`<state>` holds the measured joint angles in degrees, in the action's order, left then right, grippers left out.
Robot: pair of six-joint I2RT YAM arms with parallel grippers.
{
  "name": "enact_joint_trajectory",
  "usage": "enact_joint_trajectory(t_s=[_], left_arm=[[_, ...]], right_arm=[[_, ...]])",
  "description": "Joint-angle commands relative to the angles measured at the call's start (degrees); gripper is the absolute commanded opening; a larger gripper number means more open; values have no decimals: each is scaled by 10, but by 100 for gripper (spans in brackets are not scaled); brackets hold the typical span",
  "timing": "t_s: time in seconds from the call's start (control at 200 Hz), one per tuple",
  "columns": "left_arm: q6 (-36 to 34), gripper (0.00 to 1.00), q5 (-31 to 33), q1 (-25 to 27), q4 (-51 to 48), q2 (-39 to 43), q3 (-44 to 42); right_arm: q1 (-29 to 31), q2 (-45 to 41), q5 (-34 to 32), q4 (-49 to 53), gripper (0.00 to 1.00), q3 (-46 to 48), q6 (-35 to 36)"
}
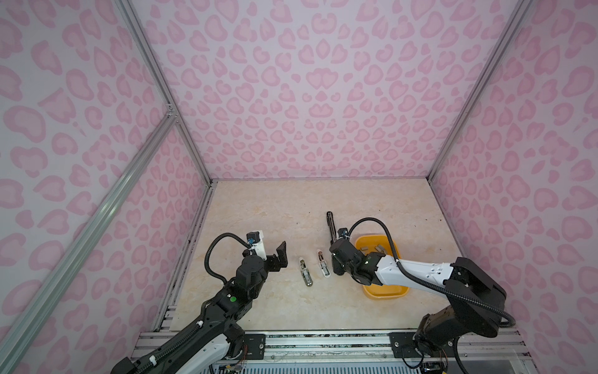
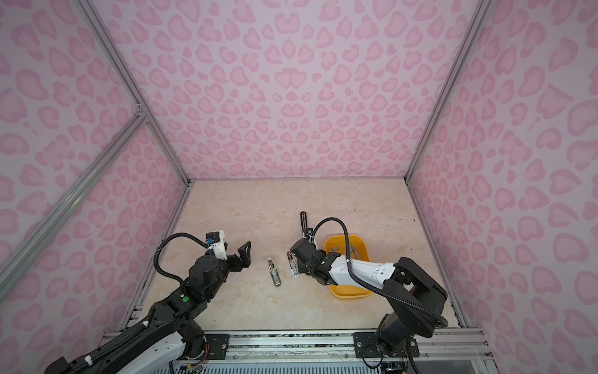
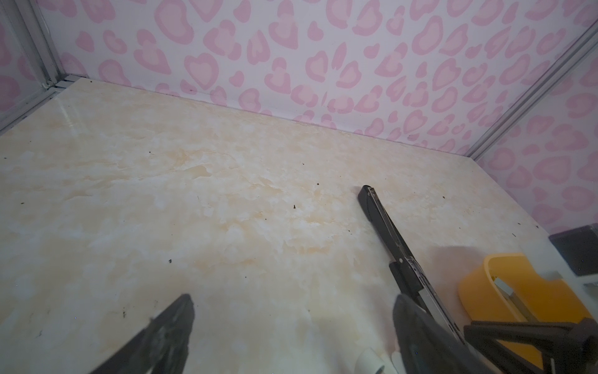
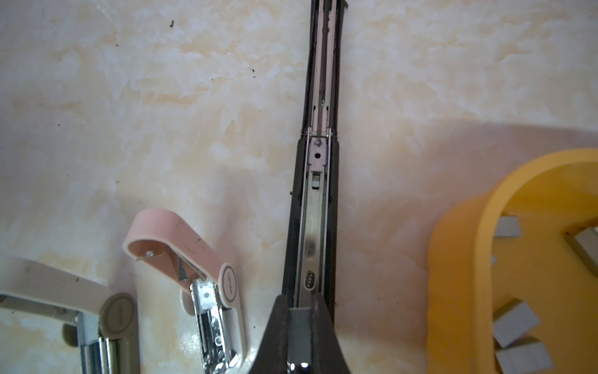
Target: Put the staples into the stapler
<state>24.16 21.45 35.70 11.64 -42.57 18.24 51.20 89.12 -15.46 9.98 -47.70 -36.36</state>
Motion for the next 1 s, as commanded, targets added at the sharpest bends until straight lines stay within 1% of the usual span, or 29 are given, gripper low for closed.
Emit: enact_joint_trajectory(t_s=[0.0,0.345,0.715,0.995], left_arm=[[-2,97,2,-1,8,-2,8],[0,97,-2,-1,8,-7,11],[-2,97,0,-1,5,-8,12],[0,97,-1,-1,5,-9,13]], right_arm=[[0,5,-9,4,0,-2,5],[0,18,-9,10,0,-10,5],[0,4,-17,5,0,-2,6],[0,11,-17,11,0,-7,6]])
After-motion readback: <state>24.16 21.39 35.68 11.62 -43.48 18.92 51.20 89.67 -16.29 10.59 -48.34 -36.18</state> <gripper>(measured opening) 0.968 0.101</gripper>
